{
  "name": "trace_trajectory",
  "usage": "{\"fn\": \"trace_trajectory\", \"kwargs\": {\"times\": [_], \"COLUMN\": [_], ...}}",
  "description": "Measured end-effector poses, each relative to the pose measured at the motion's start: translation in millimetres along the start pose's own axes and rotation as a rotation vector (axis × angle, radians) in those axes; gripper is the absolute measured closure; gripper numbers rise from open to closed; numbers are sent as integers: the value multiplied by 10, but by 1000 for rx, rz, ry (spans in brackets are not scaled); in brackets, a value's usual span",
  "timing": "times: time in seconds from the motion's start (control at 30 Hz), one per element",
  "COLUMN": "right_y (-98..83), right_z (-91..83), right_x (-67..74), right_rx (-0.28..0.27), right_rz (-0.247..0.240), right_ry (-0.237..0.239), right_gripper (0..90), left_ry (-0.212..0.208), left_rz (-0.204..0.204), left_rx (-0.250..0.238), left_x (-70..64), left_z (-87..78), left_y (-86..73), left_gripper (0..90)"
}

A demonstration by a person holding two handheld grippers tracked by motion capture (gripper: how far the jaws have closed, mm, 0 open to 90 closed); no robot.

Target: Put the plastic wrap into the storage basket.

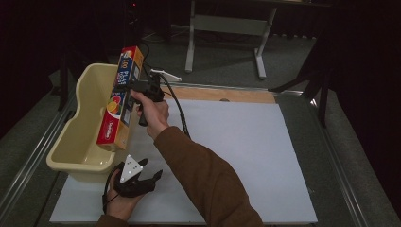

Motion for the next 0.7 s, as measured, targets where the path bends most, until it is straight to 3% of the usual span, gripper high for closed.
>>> {"fn": "trace_trajectory", "kwargs": {"times": [0.17,0.4,0.53,0.7], "right_y": [-64,-104,-149,-271], "right_z": [124,266,353,428], "right_x": [-17,-58,-59,-56], "right_rx": [16,-12,-24,-1], "right_rz": [0,23,9,-33], "right_ry": [-11,-20,-23,-70], "right_gripper": [394,394,393,393], "left_ry": [-2,-1,2,4], "left_rz": [-4,-12,-14,-26], "left_rx": [-6,-11,-16,-19], "left_x": [0,8,11,22], "left_z": [-18,-34,-42,-56], "left_y": [-3,-10,-12,-18], "left_gripper": [328,328,328,328]}}
Point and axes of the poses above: each handheld gripper's, and its own axes: z roughly forward along the jaws, y roughly out of its top, x roughly to its left, the point moved 2 cm from there along z, roughly forward along the jaws, and after that the axes turned 1 degree about -x, right-handed, at the moved point
